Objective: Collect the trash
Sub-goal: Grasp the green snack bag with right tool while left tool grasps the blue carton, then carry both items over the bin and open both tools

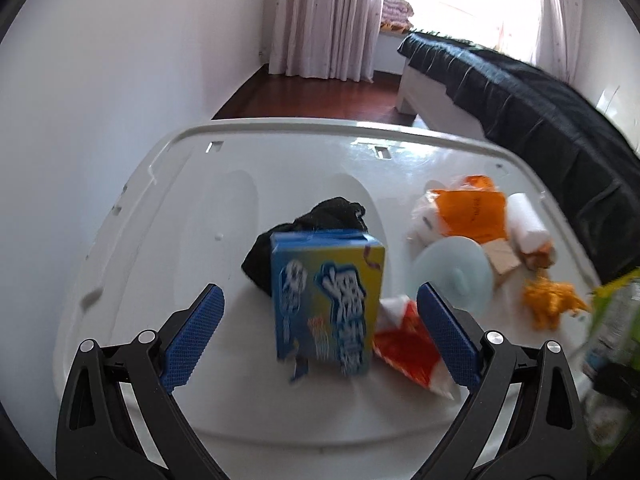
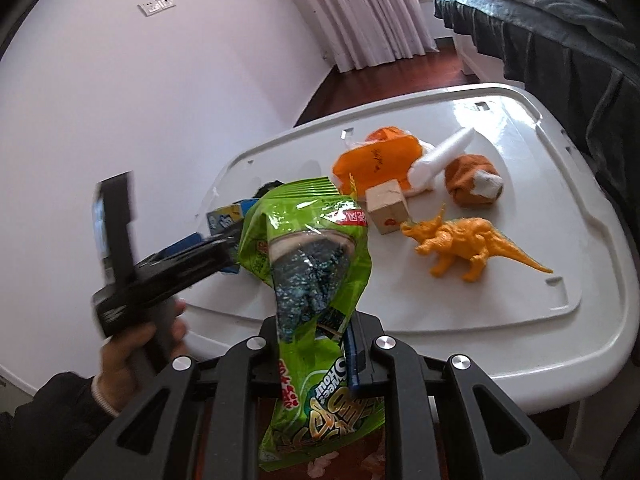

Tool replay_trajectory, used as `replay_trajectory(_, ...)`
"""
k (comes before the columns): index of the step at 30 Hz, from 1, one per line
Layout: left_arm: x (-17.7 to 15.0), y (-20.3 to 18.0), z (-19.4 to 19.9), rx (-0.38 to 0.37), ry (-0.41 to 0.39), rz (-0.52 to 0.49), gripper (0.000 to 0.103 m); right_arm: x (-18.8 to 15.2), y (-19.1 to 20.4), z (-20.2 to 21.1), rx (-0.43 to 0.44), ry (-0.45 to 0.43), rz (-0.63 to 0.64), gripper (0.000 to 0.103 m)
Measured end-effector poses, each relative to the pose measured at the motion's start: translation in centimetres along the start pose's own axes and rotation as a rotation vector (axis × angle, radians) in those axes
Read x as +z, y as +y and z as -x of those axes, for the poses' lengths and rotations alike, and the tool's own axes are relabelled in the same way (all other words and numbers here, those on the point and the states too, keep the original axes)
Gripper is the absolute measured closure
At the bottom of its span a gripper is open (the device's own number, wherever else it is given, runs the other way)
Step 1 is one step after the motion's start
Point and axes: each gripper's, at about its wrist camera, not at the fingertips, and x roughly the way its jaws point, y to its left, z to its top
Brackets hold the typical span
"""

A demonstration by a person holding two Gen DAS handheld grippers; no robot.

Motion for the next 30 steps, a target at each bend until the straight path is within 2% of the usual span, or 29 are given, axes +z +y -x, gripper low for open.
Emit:
replay_trajectory(3,0.3,-0.2,-1.2,0.027,0.011,-0.002,0.008,0.3,0.3,-0.2,0.01,0.002,-0.002,0.083)
replay_trajectory(7,0.2,0.1,-2.3,0.024,0.027,0.036,0.011,0.5,0.4,-0.5,0.015,0.008,-0.009,0.083)
replay_trajectory(9,0.2,0.3,-2.8,0.036,0.035,0.048,0.038,0.5,0.4,-0.6,0.009,0.008,-0.011,0.083)
replay_trajectory(10,0.2,0.3,-3.3,0.041,0.064,0.044,0.05,0.5,0.4,-0.6,0.009,0.009,-0.013,0.083)
replay_trajectory(13,0.0,0.4,-3.1,0.034,0.045,0.041,0.051,0.5,0.2,-0.9,0.007,0.019,-0.024,0.083)
replay_trajectory(18,-0.5,-0.3,-2.3,0.054,0.015,-0.017,0.051,0.4,0.3,-1.0,-0.003,0.018,-0.011,0.083)
replay_trajectory(23,-0.5,-0.4,-1.5,0.076,0.001,-0.023,0.051,0.4,0.4,-1.3,-0.013,0.016,-0.027,0.083)
replay_trajectory(30,1.3,-0.9,2.1,0.129,-0.078,-0.063,0.051,1.0,1.1,-1.3,-0.052,-0.027,-0.025,0.083)
